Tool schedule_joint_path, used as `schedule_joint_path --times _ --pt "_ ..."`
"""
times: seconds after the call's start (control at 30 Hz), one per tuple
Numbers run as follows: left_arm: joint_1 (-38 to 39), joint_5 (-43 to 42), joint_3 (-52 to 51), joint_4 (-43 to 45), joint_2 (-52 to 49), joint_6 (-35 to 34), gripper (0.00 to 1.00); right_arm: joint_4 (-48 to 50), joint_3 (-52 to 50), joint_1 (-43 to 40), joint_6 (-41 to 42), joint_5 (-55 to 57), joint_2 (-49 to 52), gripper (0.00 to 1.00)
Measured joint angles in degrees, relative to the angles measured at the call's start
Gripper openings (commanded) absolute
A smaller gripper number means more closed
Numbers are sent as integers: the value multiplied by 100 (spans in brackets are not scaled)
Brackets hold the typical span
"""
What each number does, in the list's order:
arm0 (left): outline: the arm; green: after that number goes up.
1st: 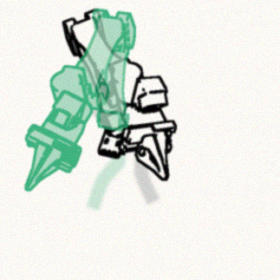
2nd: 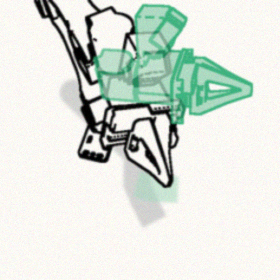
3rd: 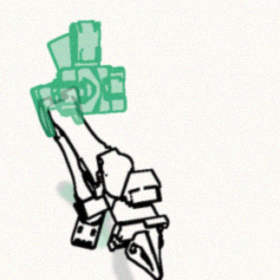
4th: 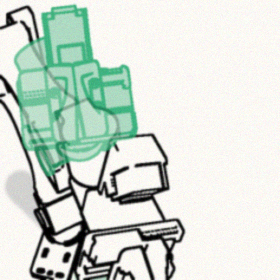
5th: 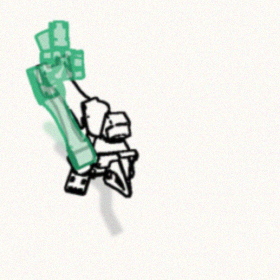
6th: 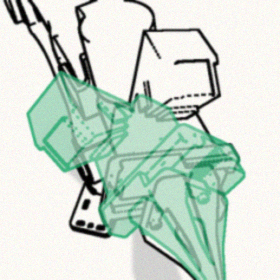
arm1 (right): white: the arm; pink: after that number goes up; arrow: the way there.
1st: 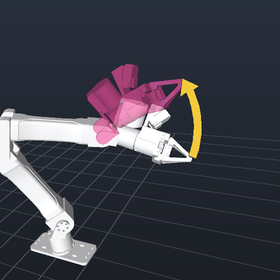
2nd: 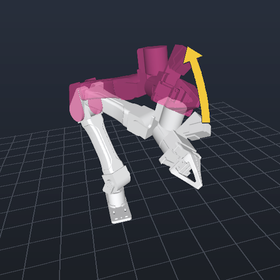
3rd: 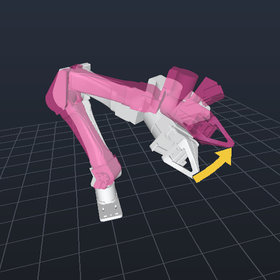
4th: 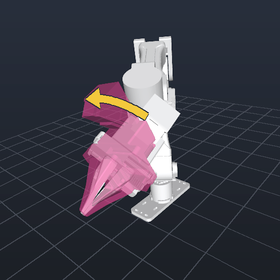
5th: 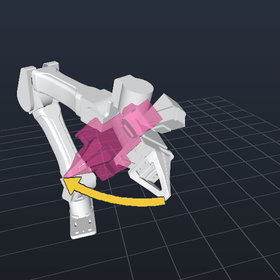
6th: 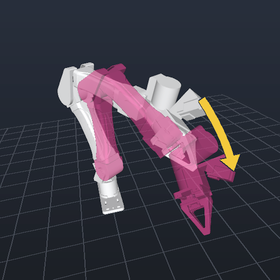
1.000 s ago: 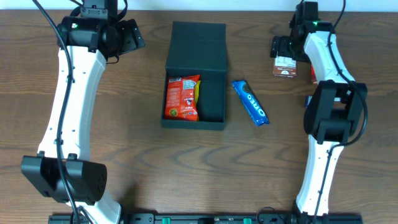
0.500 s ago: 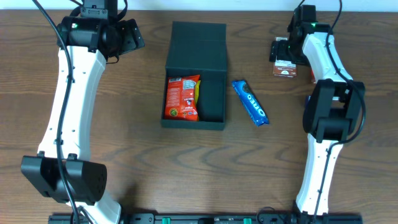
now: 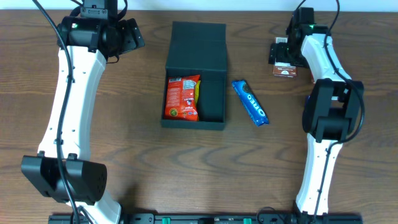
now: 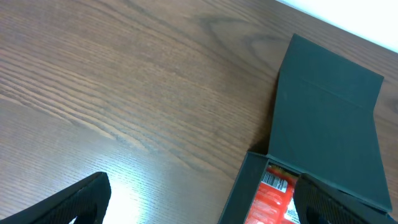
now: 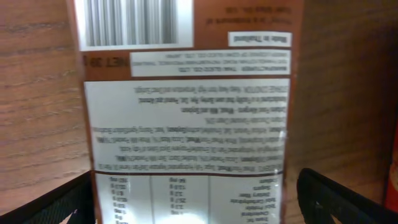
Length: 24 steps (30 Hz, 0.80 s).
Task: Pack container
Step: 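Lift the brown snack box and carry it toward the black box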
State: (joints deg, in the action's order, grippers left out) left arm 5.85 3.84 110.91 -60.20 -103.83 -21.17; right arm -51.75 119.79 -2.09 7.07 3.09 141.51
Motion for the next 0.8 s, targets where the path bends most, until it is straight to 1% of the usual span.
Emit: schedule_joint_path --times 0.07,0.27,0.3,0.4,0.43,0.47,0.5,0.8 --pt "0 0 0 0 0 0 95 17 0 33 -17 -2 0 92" --pt "0 0 0 0 0 0 95 17 0 79 -13 -4 39 93" --pt "0 0 0 0 0 0 95 24 0 79 -13 -31 57 92" --pt "0 0 0 2 0 0 95 31 0 79 -11 -31 57 83" --pt "0 2 0 0 0 0 95 33 0 79 -9 -31 57 77" --pt "0 0 0 0 0 0 95 39 0 85 -22 -31 57 73" --pt "0 2 0 0 0 0 95 39 -2 90 -11 -24 57 72" --pt "0 0 0 2 0 0 95 -120 79 127 -17 33 55 71"
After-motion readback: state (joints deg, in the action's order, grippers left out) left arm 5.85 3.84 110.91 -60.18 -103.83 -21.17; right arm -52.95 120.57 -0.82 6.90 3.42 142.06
